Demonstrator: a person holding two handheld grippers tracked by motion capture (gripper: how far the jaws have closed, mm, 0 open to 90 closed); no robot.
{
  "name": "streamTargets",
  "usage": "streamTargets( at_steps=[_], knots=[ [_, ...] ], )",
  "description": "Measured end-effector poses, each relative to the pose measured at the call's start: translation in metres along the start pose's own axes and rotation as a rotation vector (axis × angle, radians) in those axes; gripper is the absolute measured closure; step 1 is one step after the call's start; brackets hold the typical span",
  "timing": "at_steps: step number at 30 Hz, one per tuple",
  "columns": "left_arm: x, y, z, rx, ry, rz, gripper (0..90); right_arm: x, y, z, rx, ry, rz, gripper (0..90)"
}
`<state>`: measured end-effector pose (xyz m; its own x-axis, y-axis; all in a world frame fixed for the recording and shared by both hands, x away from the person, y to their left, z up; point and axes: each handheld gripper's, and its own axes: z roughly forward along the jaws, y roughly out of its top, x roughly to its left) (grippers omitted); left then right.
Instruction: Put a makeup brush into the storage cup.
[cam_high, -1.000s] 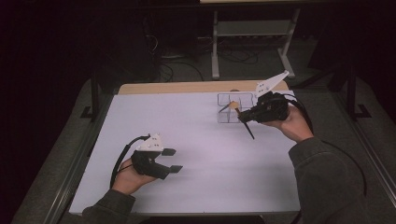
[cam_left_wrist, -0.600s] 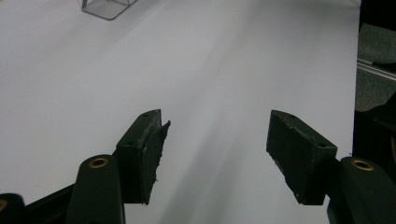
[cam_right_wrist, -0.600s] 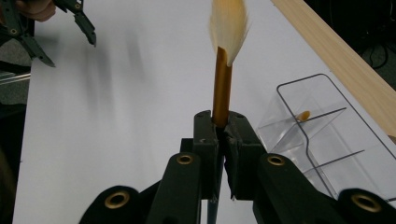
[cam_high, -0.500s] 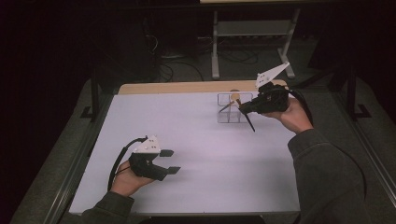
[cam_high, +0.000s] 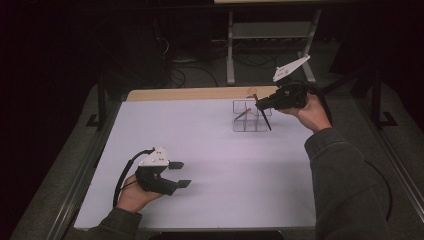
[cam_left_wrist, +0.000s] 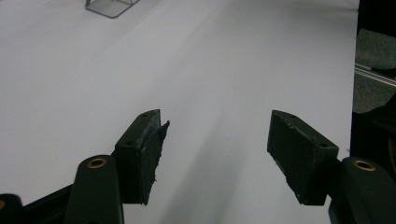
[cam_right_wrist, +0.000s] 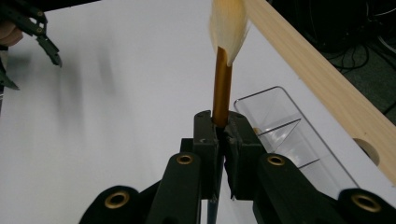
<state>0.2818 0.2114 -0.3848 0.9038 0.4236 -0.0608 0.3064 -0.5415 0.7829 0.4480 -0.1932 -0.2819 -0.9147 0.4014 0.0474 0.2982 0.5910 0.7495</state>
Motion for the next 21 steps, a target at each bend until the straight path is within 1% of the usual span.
streamTargets(
  at_steps=[1, 2, 4, 5, 8, 9, 12, 14, 18, 19, 21],
  knots=[
    [0.000, 0.000, 0.000, 0.003, 0.001, 0.005, 34.9, -0.002, 0.001, 0.000, -0.005, -0.004, -0.005, 82.9],
    [0.000, -0.001, 0.000, 0.005, 0.005, 0.009, 34.7, -0.004, 0.003, -0.001, -0.013, -0.002, 0.005, 82.9],
    [-0.001, -0.002, -0.001, 0.003, 0.006, -0.008, 34.6, -0.007, 0.005, -0.002, -0.032, -0.005, 0.012, 82.9],
    [0.000, -0.002, -0.001, 0.001, 0.007, 0.000, 34.6, -0.010, 0.007, -0.002, -0.035, -0.008, 0.013, 82.9],
    [-0.002, -0.002, -0.001, 0.011, 0.008, -0.003, 34.6, -0.016, 0.012, -0.002, -0.043, -0.016, 0.018, 82.9],
    [-0.001, -0.002, -0.001, 0.014, 0.009, 0.000, 34.5, -0.018, 0.014, -0.001, -0.043, -0.016, 0.022, 82.9],
    [-0.002, -0.002, -0.001, 0.000, 0.010, -0.004, 34.1, -0.023, 0.019, 0.002, -0.037, -0.021, 0.023, 82.9],
    [-0.001, -0.003, -0.002, 0.004, 0.012, 0.006, 33.9, -0.026, 0.022, 0.006, -0.032, -0.026, 0.028, 82.9],
    [-0.002, -0.003, -0.003, 0.006, 0.012, 0.010, 33.9, -0.034, 0.025, 0.013, -0.031, -0.035, 0.042, 82.9],
    [-0.002, -0.004, -0.003, 0.004, 0.011, 0.008, 33.8, -0.036, 0.026, 0.016, -0.030, -0.039, 0.040, 82.9],
    [-0.002, -0.004, -0.003, 0.002, 0.013, 0.001, 33.7, -0.039, 0.026, 0.019, -0.024, -0.043, 0.056, 82.9]
  ],
)
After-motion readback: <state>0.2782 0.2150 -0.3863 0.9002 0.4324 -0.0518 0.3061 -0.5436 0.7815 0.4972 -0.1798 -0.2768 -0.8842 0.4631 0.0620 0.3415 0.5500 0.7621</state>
